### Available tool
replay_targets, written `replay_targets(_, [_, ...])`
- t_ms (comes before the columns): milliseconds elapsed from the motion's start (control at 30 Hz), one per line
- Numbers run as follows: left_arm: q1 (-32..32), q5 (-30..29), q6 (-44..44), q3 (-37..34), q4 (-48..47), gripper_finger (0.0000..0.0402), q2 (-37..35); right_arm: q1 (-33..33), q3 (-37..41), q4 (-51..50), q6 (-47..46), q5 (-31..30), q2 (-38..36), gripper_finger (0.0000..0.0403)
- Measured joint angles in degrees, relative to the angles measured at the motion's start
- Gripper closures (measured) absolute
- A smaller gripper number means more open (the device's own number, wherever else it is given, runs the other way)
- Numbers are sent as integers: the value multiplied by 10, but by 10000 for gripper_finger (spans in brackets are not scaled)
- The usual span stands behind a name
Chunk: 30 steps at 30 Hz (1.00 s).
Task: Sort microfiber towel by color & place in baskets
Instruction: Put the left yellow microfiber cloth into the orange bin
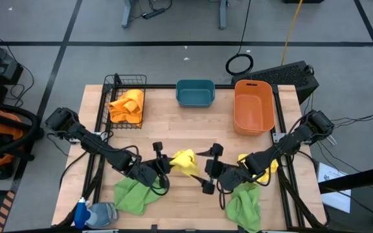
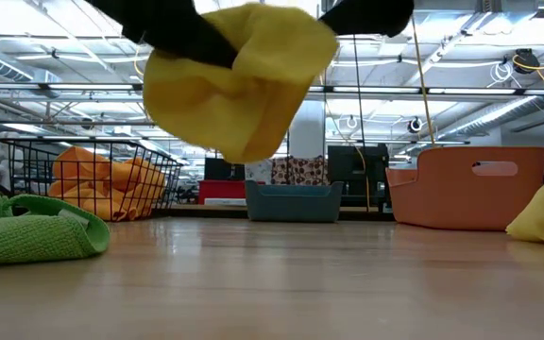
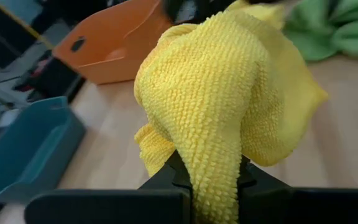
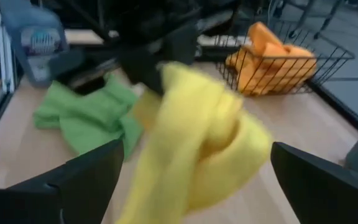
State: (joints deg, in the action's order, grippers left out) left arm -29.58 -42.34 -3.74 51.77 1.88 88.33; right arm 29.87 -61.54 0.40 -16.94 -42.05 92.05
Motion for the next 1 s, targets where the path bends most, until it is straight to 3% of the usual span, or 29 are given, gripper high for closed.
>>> replay_targets(133, [0, 9, 14, 0, 24, 371, 0, -11, 0, 54, 23, 4, 11, 4])
replay_targets(300, [0, 39, 28, 0, 42, 371, 0, -36, 0, 92, 34, 70, 47, 6])
replay_targets(467, [-1, 58, 30, 0, 42, 371, 0, -61, 0, 92, 42, 101, 56, 34])
replay_targets(633, [-2, 65, 30, 0, 50, 371, 0, -71, 0, 89, 42, 165, 56, 130])
replay_targets(800, [-1, 87, 29, 0, 65, 362, 0, -71, 0, 80, 42, 173, 56, 259])
replay_targets(933, [-1, 132, 11, 0, 77, 331, 1, -69, 0, 75, 57, 192, 56, 354])
replay_targets(1000, [-1, 149, 8, 0, 78, 305, 1, -69, 0, 73, 68, 197, 56, 381])
